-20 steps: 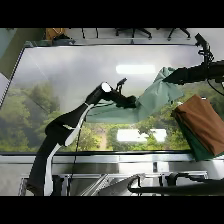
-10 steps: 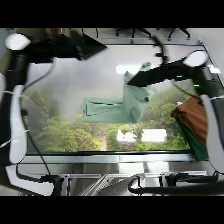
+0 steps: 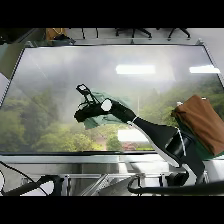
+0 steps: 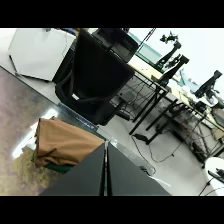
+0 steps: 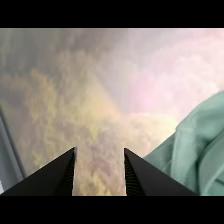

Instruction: Fold the shirts.

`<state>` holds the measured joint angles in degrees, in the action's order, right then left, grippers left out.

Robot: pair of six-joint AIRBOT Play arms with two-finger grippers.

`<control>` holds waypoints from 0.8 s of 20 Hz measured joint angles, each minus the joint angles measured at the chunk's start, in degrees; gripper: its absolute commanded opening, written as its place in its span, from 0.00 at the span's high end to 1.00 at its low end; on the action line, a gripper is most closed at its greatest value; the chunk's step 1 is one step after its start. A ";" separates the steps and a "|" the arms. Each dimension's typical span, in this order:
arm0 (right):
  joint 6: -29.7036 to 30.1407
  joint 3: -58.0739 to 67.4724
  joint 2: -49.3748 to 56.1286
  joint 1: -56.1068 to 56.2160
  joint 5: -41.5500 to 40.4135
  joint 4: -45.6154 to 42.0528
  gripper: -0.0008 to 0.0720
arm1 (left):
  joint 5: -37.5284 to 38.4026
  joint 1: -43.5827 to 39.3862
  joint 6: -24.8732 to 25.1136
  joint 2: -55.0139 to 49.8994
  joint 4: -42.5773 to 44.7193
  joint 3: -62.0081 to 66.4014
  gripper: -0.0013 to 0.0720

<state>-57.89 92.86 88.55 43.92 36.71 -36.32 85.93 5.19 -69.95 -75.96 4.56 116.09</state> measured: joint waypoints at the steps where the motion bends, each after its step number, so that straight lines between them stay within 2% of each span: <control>1: -0.83 0.00 -1.31 -1.22 0.46 -0.02 0.51 | 0.46 0.22 0.07 0.46 -0.07 0.00 0.96; 2: -1.88 0.02 -2.86 -2.95 1.66 -0.24 0.50 | 0.63 0.33 0.17 0.72 -0.09 -0.02 0.96; 4: -5.51 0.04 -6.62 -7.93 6.21 -2.19 0.29 | 1.09 0.44 0.24 1.05 -0.07 -0.11 0.96; 10: -20.76 -0.48 -15.34 -28.48 27.50 -16.04 0.28 | 1.57 0.50 0.42 1.38 -0.09 -0.11 0.96; 11: -22.12 -1.27 -15.87 -31.52 30.14 -17.75 0.25 | 1.57 0.50 0.42 1.38 -0.09 -0.11 0.96; 12: -22.80 -2.38 -16.13 -33.92 32.13 -18.82 0.11 | 1.66 0.50 0.42 1.38 -0.09 -0.11 0.96; 13: -23.19 -3.56 -16.20 -35.58 33.40 -19.43 0.03 | 1.81 0.50 0.42 1.38 -0.09 -0.11 0.96; 16: -23.52 -7.06 -14.32 -38.16 34.60 -20.50 0.03 | 2.64 0.48 0.44 1.38 -0.11 -0.11 0.96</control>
<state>-81.41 85.80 74.24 5.76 71.31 -56.82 88.58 5.67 -69.52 -74.59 4.45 115.98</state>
